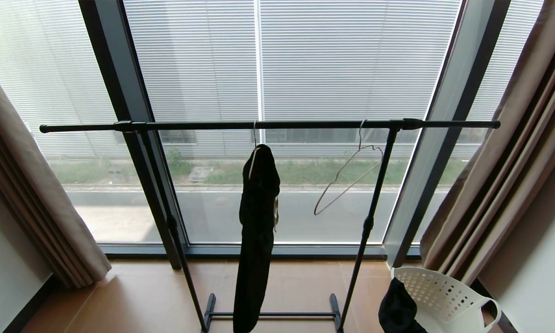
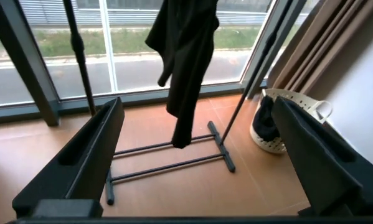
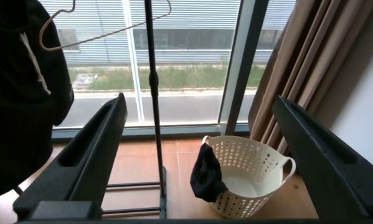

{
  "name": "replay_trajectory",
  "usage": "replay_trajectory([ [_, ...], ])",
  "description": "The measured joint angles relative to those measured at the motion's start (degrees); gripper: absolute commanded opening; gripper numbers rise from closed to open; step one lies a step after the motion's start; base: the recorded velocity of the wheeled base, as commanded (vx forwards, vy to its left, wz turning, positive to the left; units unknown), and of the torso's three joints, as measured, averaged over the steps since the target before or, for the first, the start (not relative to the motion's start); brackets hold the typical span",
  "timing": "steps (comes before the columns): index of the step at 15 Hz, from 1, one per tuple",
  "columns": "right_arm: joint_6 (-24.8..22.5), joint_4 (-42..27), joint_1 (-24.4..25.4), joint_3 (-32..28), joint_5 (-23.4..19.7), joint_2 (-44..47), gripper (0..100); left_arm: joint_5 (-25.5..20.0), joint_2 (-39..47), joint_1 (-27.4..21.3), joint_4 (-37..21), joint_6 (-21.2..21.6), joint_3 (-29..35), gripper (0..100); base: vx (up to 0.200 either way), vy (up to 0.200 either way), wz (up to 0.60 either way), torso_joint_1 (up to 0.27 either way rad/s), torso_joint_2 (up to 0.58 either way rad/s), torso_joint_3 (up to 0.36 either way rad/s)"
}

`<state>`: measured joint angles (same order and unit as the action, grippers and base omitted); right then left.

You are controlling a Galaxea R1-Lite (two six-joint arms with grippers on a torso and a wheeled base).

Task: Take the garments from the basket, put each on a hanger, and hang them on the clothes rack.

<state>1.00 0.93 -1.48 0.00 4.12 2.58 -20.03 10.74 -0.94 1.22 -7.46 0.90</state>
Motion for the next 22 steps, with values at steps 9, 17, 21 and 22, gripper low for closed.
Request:
replay_trajectory([
  [9,-0.89,0.18,0.24,0.00,0.44,-1.07,100,9.96,-9.18,1.56,-3.49,10.50,0.28,100,0.000,0.000,0.00,0.000,0.00,0.000],
  [17,-5.90,0.09,0.73,0.00,-12.21,-2.04,100,19.46,-10.74,1.18,-6.08,11.26,0.61,100,0.000,0.000,0.00,0.000,0.00,0.000],
  [21,-5.89,0.02,0.84,0.00,-12.35,-2.29,100,19.30,-10.79,1.18,-6.08,10.35,0.67,100,0.000,0.000,0.00,0.000,0.00,0.000],
  [22,-5.89,0.05,0.88,0.00,-12.35,-2.29,100,19.19,-10.79,1.18,-6.08,10.25,0.67,100,0.000,0.000,0.00,0.000,0.00,0.000],
])
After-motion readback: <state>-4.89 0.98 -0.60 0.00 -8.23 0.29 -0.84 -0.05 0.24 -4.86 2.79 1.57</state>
